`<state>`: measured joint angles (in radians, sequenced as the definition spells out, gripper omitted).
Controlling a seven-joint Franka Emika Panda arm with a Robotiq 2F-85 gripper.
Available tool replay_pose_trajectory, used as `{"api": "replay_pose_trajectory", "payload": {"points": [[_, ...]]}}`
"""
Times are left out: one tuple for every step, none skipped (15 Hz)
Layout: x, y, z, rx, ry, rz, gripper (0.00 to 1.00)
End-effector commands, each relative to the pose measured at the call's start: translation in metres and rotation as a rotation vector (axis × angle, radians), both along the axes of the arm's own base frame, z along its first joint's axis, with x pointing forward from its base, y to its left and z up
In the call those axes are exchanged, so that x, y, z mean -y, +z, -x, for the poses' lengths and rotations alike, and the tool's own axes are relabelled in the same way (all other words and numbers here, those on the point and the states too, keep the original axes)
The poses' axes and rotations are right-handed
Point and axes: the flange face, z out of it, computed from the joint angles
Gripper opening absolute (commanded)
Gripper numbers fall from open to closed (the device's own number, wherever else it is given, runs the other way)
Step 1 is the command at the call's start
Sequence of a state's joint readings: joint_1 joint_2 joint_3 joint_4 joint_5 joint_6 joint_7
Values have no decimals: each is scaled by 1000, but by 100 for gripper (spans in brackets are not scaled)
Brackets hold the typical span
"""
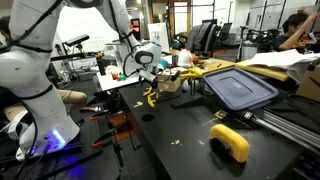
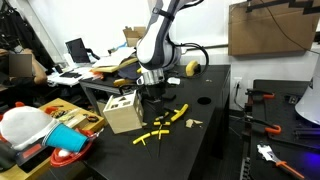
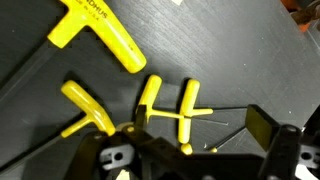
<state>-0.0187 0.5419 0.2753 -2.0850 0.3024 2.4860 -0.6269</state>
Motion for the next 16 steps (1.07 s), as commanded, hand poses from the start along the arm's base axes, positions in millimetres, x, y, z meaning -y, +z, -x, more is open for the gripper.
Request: {"api": "replay_pose_trajectory", "payload": {"points": [[0, 0, -2, 9, 20, 31, 100], [2, 0, -2, 10, 41, 46, 100], [3, 0, -2, 13, 57, 57, 100], [5, 1, -2, 16, 79, 77, 100], [6, 3, -3, 21, 100, 96, 100], [9, 4, -4, 26, 121, 115, 100], [11, 3, -5, 31, 139, 130, 100], [13, 2, -6, 34, 157, 146, 100], [15, 0, -8, 36, 173, 160, 100], [18, -2, -9, 41, 185, 174, 100], [21, -3, -11, 48, 195, 190, 100], [24, -3, -12, 57, 202, 207, 100], [27, -2, -14, 69, 206, 220, 100], [30, -1, -15, 79, 208, 234, 100], [33, -1, -18, 90, 206, 248, 100], [34, 0, -21, 102, 207, 260, 100]]}}
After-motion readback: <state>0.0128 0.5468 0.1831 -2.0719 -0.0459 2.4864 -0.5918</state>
